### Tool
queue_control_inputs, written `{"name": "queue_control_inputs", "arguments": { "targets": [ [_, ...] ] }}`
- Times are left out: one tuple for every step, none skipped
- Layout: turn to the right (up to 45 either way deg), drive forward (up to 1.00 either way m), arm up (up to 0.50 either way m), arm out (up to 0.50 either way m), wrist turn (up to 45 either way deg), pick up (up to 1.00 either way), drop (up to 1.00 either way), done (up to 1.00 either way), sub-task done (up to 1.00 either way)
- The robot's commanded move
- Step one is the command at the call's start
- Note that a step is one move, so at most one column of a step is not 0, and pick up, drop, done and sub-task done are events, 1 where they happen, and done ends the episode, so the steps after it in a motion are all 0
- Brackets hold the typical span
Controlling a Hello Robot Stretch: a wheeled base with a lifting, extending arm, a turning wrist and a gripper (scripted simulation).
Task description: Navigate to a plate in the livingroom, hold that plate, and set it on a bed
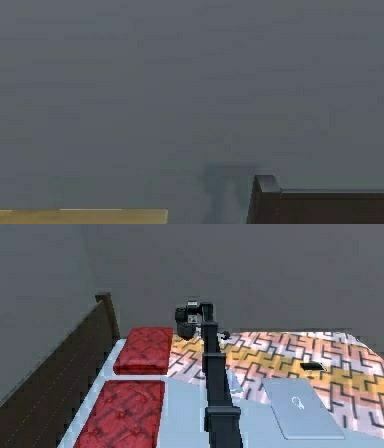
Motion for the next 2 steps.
{"name": "queue_control_inputs", "arguments": {
  "targets": [
    [0.0,0.0,0.0,-0.08,0.0,0.0,0.0,0.0,0.0],
    [0.0,0.0,0.0,0.0,0.0,0.0,0.0,1.0,0.0]
  ]
}}
